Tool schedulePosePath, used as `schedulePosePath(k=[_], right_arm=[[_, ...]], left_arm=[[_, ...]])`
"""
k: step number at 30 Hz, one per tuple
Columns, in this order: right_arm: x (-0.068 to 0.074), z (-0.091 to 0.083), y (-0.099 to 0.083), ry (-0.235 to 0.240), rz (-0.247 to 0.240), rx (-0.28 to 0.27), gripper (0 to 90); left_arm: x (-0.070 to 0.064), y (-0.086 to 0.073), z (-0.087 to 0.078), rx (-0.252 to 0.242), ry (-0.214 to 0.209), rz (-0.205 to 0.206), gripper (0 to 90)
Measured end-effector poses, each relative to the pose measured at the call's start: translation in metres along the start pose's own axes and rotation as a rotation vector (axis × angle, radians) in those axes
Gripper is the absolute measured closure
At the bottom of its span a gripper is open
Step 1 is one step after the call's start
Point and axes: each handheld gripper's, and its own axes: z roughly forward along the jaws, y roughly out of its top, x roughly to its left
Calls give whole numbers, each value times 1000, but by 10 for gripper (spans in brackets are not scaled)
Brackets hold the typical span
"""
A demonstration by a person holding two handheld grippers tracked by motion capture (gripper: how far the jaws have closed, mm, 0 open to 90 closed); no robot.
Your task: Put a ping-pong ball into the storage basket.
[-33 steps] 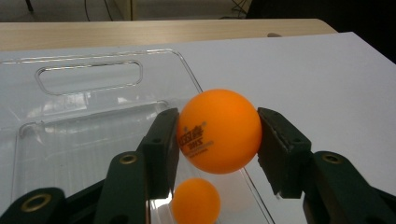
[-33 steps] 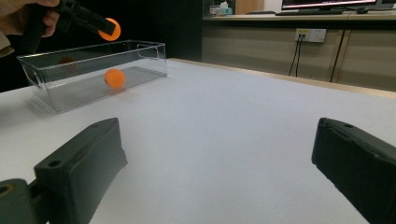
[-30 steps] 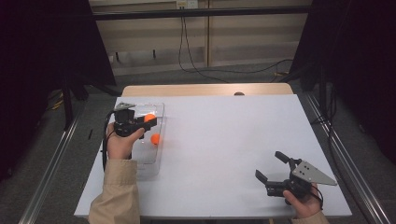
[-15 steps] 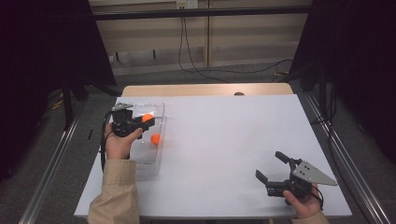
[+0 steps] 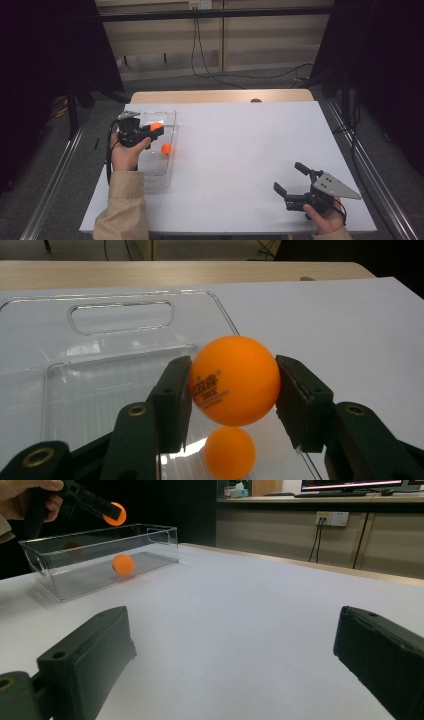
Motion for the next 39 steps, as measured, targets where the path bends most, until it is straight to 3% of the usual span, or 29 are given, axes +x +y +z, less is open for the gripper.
schedulePosePath(k=[39], right_arm=[[0, -1, 0, -2, -2, 0, 16]], left_arm=[[6, -5, 5, 14, 36, -5, 501]])
